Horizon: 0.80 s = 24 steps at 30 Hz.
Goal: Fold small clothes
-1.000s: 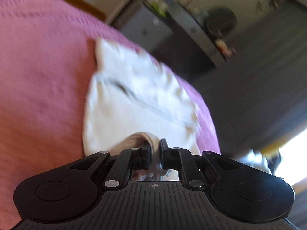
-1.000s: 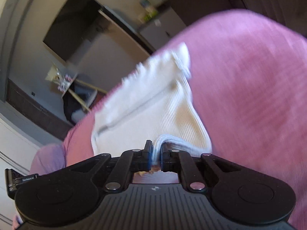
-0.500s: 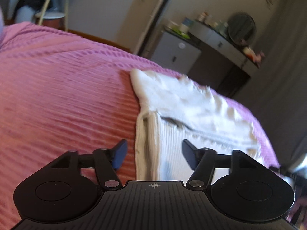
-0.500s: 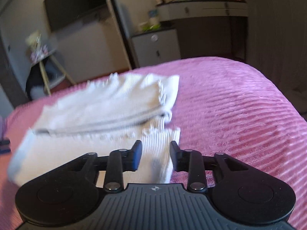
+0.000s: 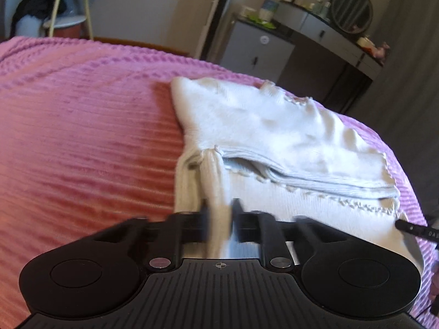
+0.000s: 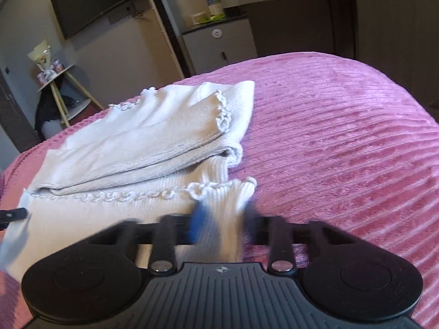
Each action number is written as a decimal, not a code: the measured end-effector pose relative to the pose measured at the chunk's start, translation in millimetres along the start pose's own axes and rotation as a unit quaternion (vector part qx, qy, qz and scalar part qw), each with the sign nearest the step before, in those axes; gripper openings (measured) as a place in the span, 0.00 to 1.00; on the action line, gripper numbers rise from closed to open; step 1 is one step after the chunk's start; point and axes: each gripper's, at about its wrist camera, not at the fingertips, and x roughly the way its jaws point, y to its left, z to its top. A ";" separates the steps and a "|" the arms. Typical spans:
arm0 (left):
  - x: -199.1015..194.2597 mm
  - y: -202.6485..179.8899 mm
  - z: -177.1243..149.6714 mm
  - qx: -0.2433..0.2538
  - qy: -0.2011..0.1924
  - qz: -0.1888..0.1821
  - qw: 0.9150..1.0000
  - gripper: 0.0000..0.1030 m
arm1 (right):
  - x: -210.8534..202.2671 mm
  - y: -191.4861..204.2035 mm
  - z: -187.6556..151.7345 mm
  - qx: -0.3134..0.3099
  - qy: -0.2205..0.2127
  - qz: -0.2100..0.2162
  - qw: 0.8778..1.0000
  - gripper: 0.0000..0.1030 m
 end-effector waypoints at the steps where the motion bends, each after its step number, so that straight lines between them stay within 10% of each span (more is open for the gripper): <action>1: -2.5 -5.4 -1.6 0.019 -0.009 0.013 1.000 0.11 | -1.3 0.7 -1.1 -0.003 -0.003 0.000 1.000 0.11; 14: -69.3 -26.4 40.1 0.051 -0.132 0.016 0.990 0.10 | -61.3 43.9 20.8 -0.114 -0.131 -0.008 0.985 0.07; 24: 15.7 -6.2 74.9 0.020 -0.093 0.048 0.994 0.10 | 19.9 53.7 75.6 -0.113 -0.113 -0.040 0.986 0.07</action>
